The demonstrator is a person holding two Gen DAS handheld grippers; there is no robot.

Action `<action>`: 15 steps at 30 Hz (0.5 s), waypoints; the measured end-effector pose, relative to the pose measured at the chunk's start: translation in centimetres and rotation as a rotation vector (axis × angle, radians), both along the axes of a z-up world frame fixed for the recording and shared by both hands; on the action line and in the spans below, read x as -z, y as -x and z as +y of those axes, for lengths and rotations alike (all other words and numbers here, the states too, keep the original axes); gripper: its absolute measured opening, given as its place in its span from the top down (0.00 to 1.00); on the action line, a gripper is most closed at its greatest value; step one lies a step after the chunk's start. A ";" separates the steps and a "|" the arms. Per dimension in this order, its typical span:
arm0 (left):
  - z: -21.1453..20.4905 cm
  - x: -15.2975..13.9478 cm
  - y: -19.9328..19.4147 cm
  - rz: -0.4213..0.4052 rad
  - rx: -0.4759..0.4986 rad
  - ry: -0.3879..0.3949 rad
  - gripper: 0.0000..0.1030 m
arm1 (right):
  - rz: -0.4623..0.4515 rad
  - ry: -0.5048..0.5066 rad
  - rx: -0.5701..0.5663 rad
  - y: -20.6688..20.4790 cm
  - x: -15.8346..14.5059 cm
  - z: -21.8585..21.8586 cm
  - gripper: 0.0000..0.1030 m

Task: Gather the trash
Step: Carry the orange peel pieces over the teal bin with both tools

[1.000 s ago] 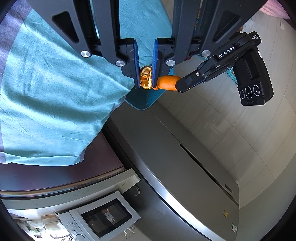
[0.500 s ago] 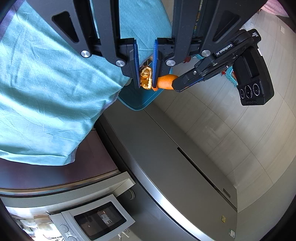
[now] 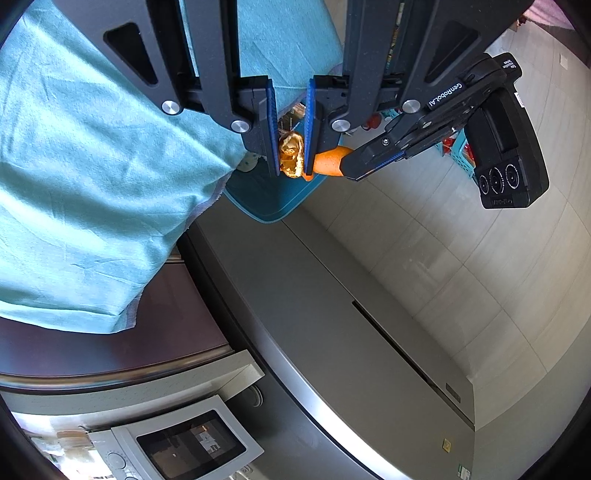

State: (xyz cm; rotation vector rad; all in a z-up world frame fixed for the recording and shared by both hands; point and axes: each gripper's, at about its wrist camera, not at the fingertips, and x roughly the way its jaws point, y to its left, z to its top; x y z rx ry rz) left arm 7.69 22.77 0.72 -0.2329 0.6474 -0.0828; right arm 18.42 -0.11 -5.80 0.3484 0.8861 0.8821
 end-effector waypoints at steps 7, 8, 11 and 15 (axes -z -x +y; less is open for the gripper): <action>0.5 0.3 -0.2 0.007 -0.016 -0.001 0.85 | 0.000 -0.009 -0.023 -0.3 0.4 1.1 0.89; 0.6 0.3 -0.3 0.009 -0.019 0.000 0.85 | 0.000 -0.013 -0.030 -0.3 0.5 1.2 0.89; 0.7 0.5 -0.3 0.013 -0.024 0.000 0.85 | 0.003 -0.010 -0.035 -0.4 0.6 1.5 0.89; 0.7 0.6 -0.2 0.016 -0.029 0.001 0.85 | 0.005 -0.005 -0.040 -0.4 0.6 1.9 0.89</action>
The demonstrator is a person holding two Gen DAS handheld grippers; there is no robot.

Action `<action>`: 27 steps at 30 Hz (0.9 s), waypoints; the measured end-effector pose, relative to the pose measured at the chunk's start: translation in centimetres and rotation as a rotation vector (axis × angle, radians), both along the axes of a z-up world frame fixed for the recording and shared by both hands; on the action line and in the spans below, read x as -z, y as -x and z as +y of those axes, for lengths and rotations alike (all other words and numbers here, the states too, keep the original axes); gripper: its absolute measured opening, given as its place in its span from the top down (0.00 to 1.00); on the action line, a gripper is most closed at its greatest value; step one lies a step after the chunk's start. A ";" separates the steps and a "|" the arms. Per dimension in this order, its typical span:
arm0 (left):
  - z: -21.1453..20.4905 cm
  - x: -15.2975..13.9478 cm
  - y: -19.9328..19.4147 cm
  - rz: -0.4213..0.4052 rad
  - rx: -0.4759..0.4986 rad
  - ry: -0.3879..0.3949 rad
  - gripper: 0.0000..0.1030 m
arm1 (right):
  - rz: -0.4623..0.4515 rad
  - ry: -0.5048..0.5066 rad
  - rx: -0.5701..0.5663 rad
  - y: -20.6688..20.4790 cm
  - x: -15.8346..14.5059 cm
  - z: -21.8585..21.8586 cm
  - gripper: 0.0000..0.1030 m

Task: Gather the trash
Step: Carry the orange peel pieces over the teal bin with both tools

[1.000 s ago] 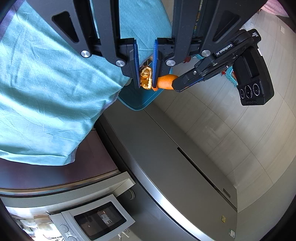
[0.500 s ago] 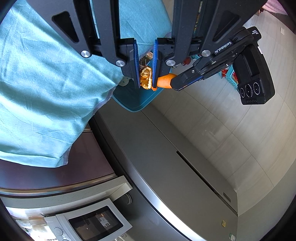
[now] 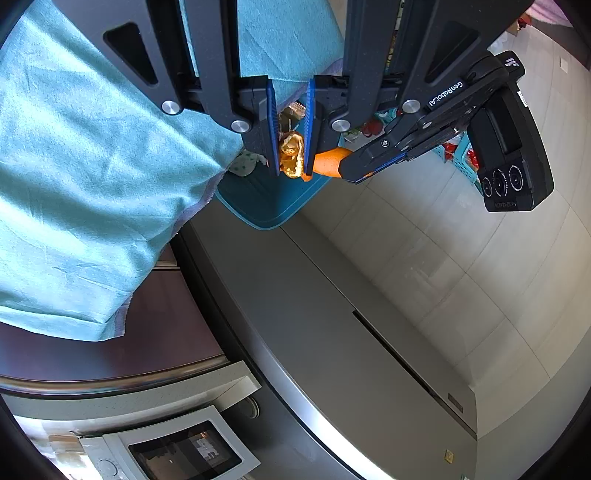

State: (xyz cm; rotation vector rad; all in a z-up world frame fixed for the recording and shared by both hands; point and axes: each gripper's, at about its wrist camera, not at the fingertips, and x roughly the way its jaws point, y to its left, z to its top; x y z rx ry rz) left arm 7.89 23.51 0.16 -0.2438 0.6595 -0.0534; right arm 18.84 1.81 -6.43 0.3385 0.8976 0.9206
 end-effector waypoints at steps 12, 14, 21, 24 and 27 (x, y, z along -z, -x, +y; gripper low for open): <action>0.7 0.7 -0.4 0.012 -0.019 0.002 0.85 | 0.006 0.017 -0.009 -0.3 0.2 1.2 0.89; 0.8 0.8 -0.5 0.015 -0.022 0.001 0.85 | 0.008 0.020 -0.012 -0.5 0.1 1.4 0.89; 1.1 1.4 -0.9 0.027 -0.034 0.000 0.85 | 0.015 0.035 -0.019 -0.7 0.0 2.1 0.89; 1.2 1.6 -1.0 0.031 -0.038 0.001 0.85 | 0.017 0.039 -0.024 -0.7 0.1 2.5 0.89; 1.3 1.7 -1.2 0.034 -0.042 0.001 0.85 | 0.017 0.045 -0.030 -0.7 0.1 3.0 0.89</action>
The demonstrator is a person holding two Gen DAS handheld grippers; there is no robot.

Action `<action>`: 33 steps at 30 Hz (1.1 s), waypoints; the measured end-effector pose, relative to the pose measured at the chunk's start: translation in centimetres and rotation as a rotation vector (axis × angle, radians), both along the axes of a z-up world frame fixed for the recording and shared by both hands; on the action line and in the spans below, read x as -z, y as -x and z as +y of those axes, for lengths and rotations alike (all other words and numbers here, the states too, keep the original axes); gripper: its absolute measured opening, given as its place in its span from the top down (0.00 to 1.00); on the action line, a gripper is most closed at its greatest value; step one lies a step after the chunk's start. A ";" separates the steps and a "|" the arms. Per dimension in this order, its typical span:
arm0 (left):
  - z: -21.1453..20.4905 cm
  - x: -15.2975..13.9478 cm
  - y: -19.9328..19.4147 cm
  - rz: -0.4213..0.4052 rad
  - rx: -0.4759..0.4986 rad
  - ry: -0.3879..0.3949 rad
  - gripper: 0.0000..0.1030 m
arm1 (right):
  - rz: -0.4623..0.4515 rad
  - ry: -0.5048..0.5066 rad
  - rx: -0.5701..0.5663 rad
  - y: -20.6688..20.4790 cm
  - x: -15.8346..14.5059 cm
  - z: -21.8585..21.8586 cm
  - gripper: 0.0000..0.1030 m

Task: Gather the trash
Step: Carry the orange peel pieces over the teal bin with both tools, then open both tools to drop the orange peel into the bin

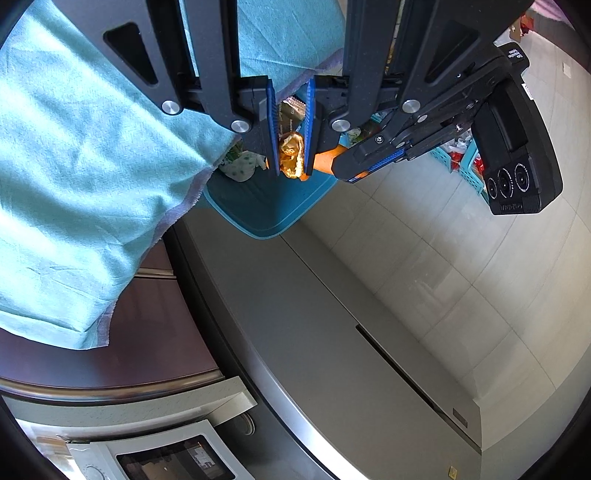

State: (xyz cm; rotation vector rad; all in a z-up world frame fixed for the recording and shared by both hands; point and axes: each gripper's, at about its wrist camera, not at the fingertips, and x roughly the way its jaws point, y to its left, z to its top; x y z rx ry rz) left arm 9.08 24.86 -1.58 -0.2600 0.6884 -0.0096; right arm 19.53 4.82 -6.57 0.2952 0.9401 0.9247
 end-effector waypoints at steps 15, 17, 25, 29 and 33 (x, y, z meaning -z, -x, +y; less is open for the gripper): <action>1.4 1.3 -0.6 0.029 -0.035 0.008 0.85 | 0.007 0.027 -0.008 -0.1 0.6 1.7 0.89; 1.6 1.7 -0.8 0.038 -0.038 0.009 0.85 | 0.009 0.031 -0.009 -0.1 0.7 1.9 0.89; 2.1 2.7 -1.1 0.060 -0.056 0.009 0.85 | 0.022 0.045 -0.016 -0.1 1.2 2.6 0.89; 2.4 3.2 -1.3 0.070 -0.063 0.008 0.85 | 0.028 0.055 -0.018 0.0 1.3 3.0 0.89; 2.8 3.8 -1.6 0.086 -0.075 0.011 0.85 | 0.033 0.070 -0.016 0.0 1.3 3.5 0.89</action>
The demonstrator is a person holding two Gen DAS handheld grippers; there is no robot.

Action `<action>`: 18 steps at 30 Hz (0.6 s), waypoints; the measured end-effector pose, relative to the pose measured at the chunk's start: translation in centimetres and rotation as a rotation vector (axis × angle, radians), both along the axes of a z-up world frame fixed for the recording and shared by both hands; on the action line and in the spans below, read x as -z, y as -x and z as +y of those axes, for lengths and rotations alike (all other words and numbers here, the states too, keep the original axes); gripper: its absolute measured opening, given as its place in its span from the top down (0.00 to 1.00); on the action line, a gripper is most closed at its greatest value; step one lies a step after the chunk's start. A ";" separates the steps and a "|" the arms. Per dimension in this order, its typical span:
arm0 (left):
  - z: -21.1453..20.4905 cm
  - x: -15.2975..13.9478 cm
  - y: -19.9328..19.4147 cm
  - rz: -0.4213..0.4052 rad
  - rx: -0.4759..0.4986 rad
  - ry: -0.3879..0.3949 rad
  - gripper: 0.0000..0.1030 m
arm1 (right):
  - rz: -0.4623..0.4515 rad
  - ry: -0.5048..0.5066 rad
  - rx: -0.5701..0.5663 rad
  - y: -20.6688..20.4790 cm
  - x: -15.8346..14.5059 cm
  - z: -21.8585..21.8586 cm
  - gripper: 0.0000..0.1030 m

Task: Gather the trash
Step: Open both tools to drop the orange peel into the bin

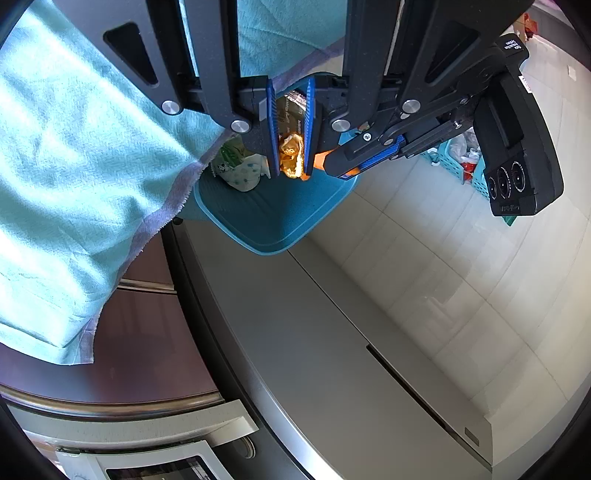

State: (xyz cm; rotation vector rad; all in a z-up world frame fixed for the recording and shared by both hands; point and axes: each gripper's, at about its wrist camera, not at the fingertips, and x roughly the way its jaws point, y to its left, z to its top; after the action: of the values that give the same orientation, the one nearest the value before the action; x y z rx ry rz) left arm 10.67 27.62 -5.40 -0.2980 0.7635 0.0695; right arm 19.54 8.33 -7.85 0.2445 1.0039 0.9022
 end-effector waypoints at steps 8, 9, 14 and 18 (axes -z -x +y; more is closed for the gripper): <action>0.6 1.3 -0.7 0.034 -0.022 -0.005 0.84 | 0.000 0.044 0.000 0.2 -0.1 1.7 0.88; 0.8 1.5 -0.8 0.037 -0.024 -0.004 0.84 | 0.003 0.052 -0.001 0.2 0.0 2.0 0.88; 1.4 2.2 -1.2 0.049 -0.036 0.001 0.83 | 0.007 0.074 0.001 0.2 0.2 2.7 0.85; 1.8 2.8 -1.4 0.059 -0.048 0.003 0.74 | 0.009 0.073 0.009 0.3 0.1 2.5 0.85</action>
State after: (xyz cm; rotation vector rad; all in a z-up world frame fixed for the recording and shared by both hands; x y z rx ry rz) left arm 12.04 29.38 -8.15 -0.3181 0.8153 0.1225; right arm 19.28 10.82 -7.95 0.1918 1.0416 0.8553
